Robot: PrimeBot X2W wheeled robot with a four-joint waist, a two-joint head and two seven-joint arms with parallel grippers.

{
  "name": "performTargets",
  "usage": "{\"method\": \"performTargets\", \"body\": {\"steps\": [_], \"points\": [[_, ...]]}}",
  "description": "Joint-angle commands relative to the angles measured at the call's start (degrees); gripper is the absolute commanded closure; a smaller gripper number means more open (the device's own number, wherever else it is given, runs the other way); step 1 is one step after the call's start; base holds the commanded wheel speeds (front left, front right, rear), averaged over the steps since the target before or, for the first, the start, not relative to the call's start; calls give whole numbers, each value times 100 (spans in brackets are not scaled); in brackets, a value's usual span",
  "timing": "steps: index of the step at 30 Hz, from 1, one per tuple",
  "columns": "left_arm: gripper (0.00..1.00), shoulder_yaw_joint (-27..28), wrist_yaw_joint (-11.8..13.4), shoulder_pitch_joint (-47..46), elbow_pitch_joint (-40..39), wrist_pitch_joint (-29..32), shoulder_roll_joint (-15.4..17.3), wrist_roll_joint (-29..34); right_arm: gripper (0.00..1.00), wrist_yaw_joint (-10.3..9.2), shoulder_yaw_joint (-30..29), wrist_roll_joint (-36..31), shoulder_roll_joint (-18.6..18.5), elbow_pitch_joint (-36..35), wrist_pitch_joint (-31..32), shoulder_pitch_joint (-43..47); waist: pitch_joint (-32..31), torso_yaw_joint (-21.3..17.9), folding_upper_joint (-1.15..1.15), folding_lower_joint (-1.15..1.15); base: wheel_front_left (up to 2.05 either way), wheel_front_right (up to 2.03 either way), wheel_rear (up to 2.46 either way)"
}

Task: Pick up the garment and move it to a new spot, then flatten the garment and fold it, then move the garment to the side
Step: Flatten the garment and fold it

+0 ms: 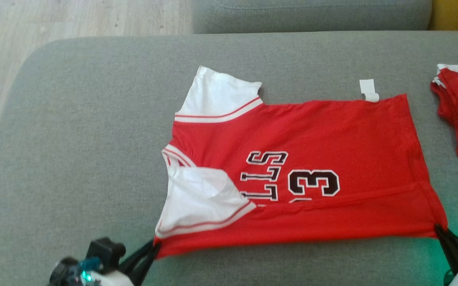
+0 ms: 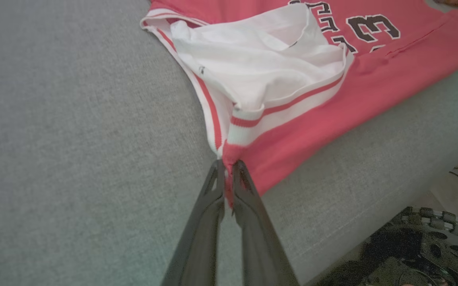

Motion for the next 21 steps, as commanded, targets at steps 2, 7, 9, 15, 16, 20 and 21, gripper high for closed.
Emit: {"method": "performTargets", "body": {"steps": [2, 7, 9, 15, 16, 20, 21], "points": [[100, 193, 110, -67, -234, 13, 276, -84, 100, -5, -99, -59, -214, -253, 0, 102, 51, -23, 0, 2, 0, 0, 0], [0, 220, 267, -77, -374, -72, 211, -20, 0, -5, -421, -154, -86, -520, 111, 255, 252, -45, 0, 2, 0, 0, 0], [0, 232, 249, -235, -422, -84, 165, 40, 0, -5, -603, -205, -32, -630, 126, 246, 353, -53, 0, 2, 0, 0, 0], [0, 495, -49, -1749, -449, 108, 58, 364, 0, -5, -1150, -557, 89, -1270, 176, 100, 1000, -133, 0, 2, 0, 0, 0], [0, 522, -158, -2085, -389, 182, 27, 419, 0, -5, -1193, -621, 122, -1371, 197, 43, 1106, -158, 0, 2, 0, 0, 0], [0, 650, -617, -3430, 105, 616, -226, 377, 0, -5, -1174, -838, 280, -1722, 398, -293, 1521, -339, 0, 2, 0, 0, 0], [0, 677, -713, -3726, 290, 782, -306, 279, 0, -5, -1141, -890, 301, -1797, 452, -398, 1622, -402, 0, 2, 0, 0, 0]]}}
